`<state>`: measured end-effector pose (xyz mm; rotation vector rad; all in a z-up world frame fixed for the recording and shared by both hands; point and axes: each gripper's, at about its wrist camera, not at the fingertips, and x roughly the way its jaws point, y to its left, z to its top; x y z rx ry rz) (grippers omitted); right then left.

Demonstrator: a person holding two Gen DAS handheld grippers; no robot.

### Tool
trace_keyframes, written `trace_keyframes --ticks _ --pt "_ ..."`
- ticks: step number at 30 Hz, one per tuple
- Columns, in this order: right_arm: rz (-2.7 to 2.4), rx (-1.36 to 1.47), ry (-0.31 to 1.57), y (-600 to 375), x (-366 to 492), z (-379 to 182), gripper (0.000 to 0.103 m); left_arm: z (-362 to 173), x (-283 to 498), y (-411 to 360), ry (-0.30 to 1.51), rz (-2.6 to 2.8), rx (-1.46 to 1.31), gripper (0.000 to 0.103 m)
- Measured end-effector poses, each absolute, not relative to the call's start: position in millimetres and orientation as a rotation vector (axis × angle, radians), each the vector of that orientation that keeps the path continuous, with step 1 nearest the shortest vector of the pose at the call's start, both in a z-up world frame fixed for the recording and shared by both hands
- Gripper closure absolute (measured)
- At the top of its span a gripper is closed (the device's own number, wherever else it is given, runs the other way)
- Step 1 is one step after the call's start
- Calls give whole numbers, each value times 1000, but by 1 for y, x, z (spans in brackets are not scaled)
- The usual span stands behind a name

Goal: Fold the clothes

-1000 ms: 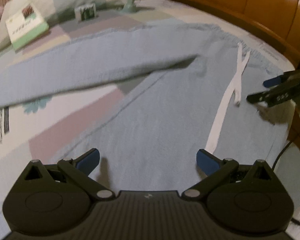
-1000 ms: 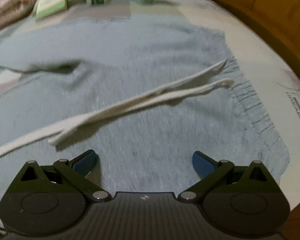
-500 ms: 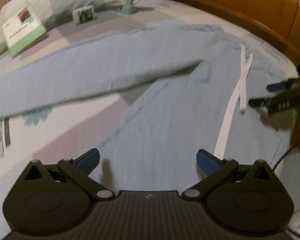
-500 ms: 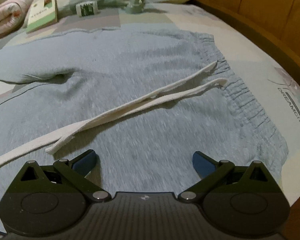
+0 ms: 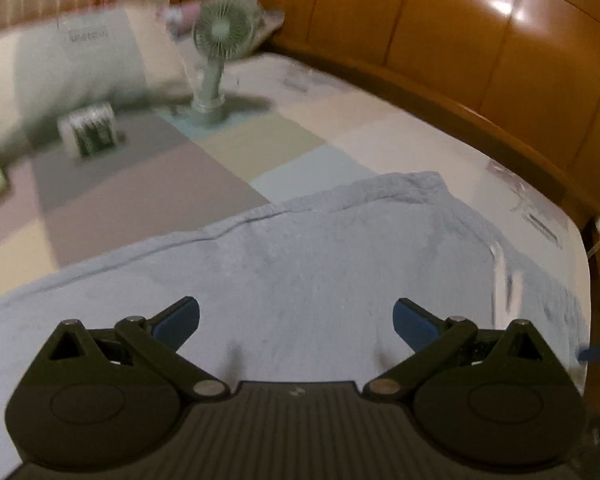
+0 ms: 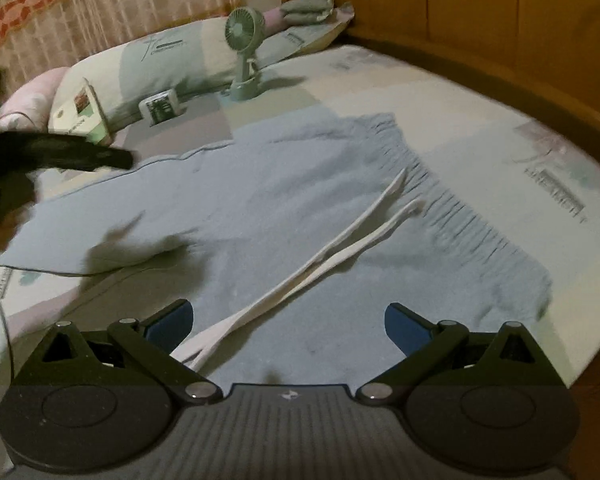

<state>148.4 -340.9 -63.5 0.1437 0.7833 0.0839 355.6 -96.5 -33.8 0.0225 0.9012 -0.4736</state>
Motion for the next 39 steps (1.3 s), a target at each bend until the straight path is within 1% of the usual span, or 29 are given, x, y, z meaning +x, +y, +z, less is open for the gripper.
trace_keyframes --ticks 4,9,13,18,24,28,33,39 --pt "70 115 770 -343 147 -63 0 -74 399 -106 1033 -484 -84 1" --pt "56 140 769 -351 149 -65 0 -94 432 -101 994 -408 -111 1" --pt "45 160 768 -357 150 -67 0 -97 455 -105 945 -381 -68 1" --pt "36 172 769 -361 152 -69 0 -93 471 -118 959 -346 16 1" --pt "42 155 774 -359 150 -70 0 -68 444 -120 953 -500 -54 1" --pt "50 157 788 -358 150 -74 0 -77 444 -136 996 -564 -51 1" --pt "38 140 785 -360 145 -70 0 -95 464 -147 974 -512 -25 1" --pt "26 158 805 -367 147 -75 0 -78 468 -161 987 -534 -49 1"
